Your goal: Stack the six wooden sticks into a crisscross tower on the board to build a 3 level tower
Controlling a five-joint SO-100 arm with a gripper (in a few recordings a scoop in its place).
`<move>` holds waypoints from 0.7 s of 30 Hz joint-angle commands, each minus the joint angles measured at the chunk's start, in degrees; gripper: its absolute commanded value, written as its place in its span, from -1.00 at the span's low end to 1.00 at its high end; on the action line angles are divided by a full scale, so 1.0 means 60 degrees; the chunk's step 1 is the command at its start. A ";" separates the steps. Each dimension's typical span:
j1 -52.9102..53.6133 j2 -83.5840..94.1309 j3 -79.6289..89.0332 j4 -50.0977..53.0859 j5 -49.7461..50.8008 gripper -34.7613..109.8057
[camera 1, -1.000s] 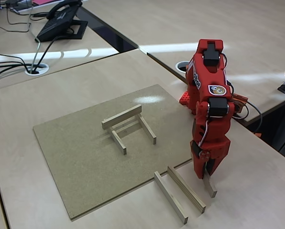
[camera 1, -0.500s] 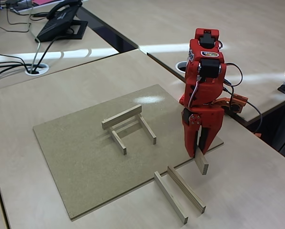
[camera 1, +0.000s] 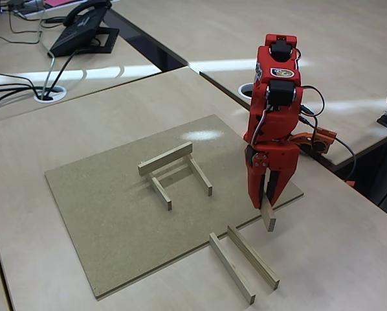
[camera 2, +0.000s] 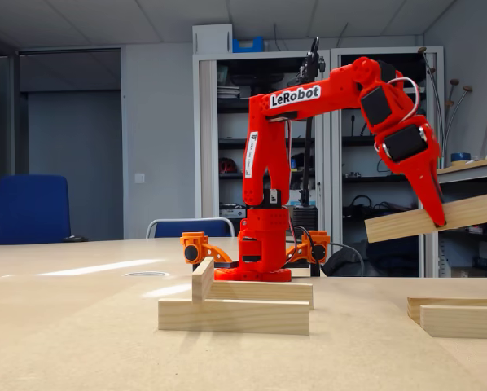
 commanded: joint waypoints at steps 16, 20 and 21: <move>0.4482 0.0645 0.0586 0.1421 0.3018 -0.52; 0.5024 0.0337 0.0410 0.1289 0.3589 -0.52; 0.5098 0.0322 0.0425 0.1274 0.3721 -0.52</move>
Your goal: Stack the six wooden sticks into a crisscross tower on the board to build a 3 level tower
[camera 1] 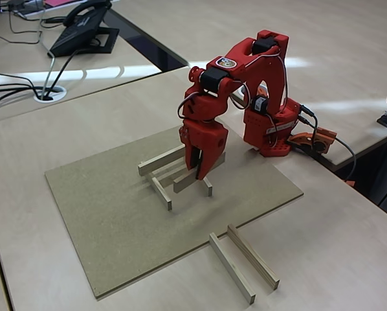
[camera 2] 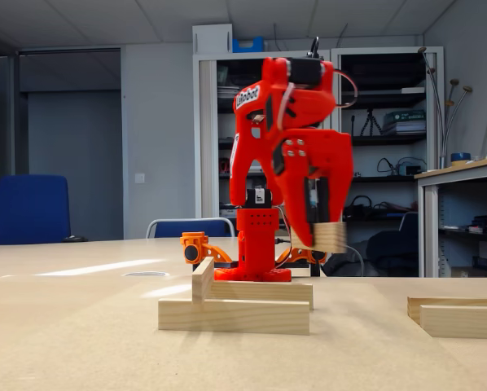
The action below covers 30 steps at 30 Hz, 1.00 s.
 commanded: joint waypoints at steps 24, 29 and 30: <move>0.0894 -0.0981 0.0337 -0.1377 0.1201 -0.52; 0.0908 -0.0967 0.0322 -0.1333 0.1011 -0.48; 0.0908 -0.0967 0.0366 -0.1362 0.0967 -0.47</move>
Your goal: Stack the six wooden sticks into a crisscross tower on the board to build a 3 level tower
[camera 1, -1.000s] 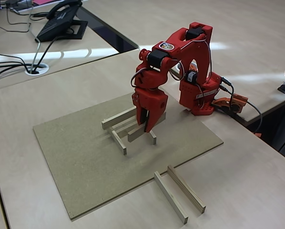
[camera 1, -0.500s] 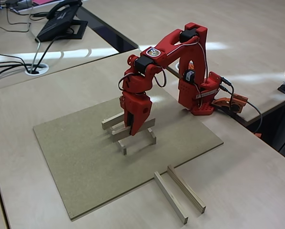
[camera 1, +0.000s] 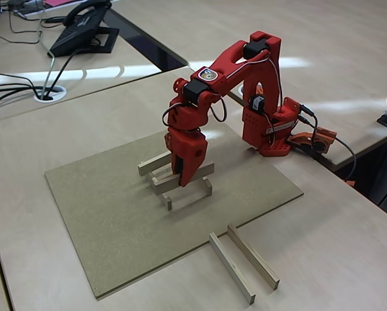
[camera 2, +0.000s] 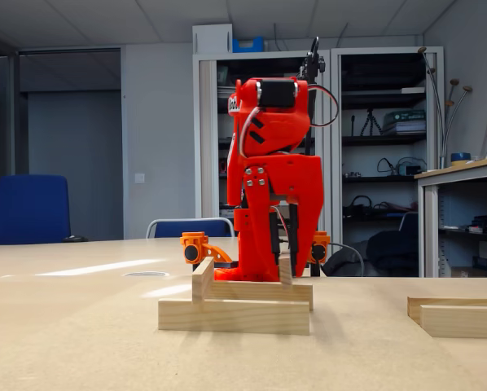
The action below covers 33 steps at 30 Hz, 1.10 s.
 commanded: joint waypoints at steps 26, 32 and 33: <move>0.0015 0.0352 0.0586 -0.0776 -0.0806 -0.31; 0.0044 0.0366 0.0601 -0.0850 -0.0806 -0.39; 0.0059 0.0366 0.0601 -0.0850 -0.0776 -0.41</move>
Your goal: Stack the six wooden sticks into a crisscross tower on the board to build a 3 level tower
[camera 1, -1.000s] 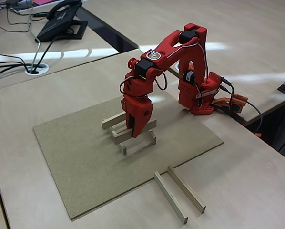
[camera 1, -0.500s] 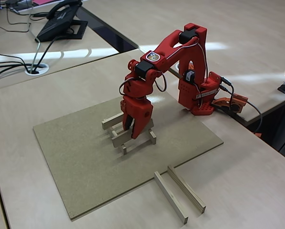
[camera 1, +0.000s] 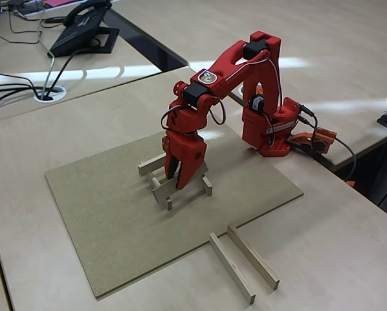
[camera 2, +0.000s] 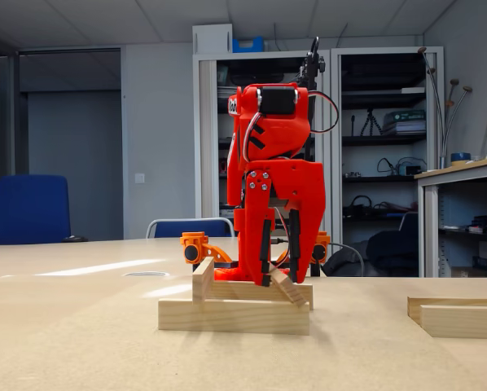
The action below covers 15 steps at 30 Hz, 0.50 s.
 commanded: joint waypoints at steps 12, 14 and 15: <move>-0.0103 0.0439 0.0117 0.0176 0.0542 -0.52; -0.0059 0.0439 0.0117 0.0220 0.0557 -0.52; -0.0029 0.0439 0.0088 0.0293 0.0557 -0.52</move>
